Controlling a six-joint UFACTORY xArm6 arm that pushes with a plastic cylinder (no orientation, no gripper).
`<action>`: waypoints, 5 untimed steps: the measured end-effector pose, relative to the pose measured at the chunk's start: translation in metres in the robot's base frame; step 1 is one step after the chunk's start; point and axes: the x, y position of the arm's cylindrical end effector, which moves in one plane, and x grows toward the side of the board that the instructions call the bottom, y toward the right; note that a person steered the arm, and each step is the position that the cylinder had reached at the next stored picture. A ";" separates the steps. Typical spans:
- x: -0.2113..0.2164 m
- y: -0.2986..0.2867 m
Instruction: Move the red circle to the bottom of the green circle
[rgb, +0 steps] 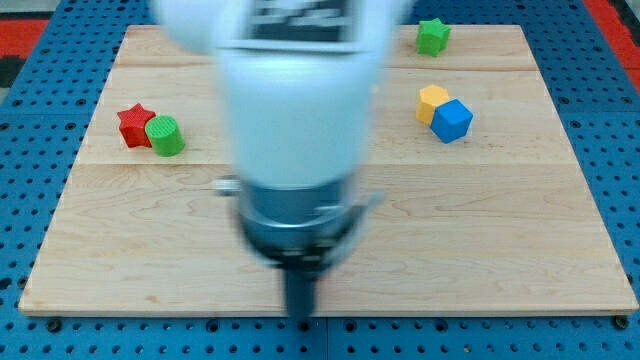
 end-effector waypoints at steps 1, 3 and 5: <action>-0.035 -0.027; -0.002 0.052; -0.068 -0.054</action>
